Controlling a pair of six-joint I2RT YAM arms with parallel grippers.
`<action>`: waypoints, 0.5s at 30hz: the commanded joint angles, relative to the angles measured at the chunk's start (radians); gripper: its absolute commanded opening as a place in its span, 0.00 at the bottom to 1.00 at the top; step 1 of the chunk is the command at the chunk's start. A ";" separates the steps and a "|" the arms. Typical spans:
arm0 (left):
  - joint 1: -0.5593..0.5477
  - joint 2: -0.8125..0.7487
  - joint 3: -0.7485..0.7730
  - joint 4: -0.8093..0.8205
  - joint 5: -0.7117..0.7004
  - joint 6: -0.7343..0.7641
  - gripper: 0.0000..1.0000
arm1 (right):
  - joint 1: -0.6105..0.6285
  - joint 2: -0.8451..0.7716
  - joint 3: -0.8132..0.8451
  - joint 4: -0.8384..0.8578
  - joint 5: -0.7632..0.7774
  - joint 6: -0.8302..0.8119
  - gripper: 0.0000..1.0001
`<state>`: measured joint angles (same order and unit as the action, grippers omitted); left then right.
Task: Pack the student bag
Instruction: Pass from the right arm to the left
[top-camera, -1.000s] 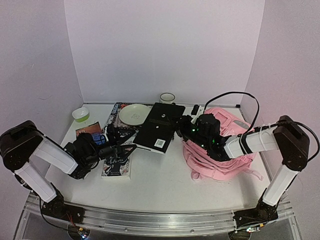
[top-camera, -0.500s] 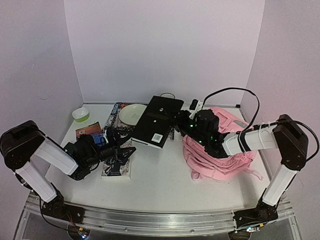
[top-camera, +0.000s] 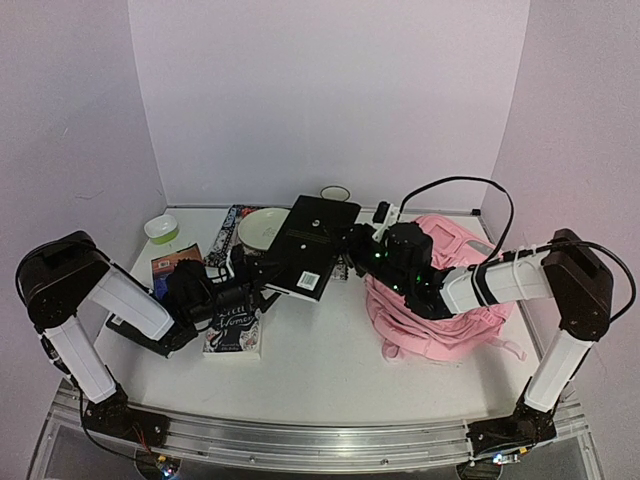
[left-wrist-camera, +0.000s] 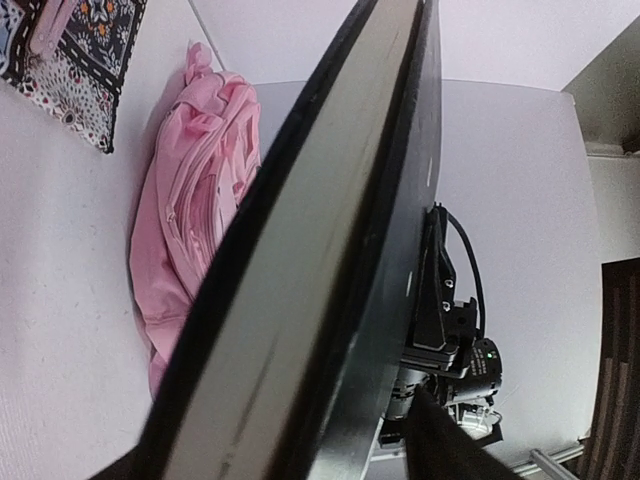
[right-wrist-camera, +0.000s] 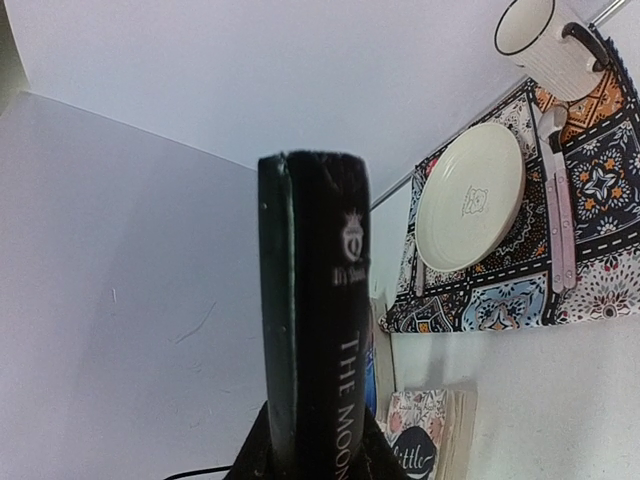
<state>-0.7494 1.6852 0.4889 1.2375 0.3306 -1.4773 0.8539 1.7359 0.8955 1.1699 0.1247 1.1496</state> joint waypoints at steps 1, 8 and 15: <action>-0.004 -0.022 0.003 0.081 -0.047 0.013 0.52 | 0.006 -0.028 0.023 0.509 0.037 -0.002 0.00; -0.002 -0.043 -0.035 0.094 -0.087 0.027 0.06 | -0.001 -0.022 -0.049 0.481 0.058 -0.038 0.07; 0.033 -0.087 -0.080 0.092 -0.109 0.080 0.00 | -0.011 -0.074 -0.127 0.334 0.046 -0.099 0.42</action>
<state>-0.7583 1.6468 0.4439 1.3286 0.2865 -1.4561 0.8536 1.7359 0.8018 1.2546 0.1508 1.1631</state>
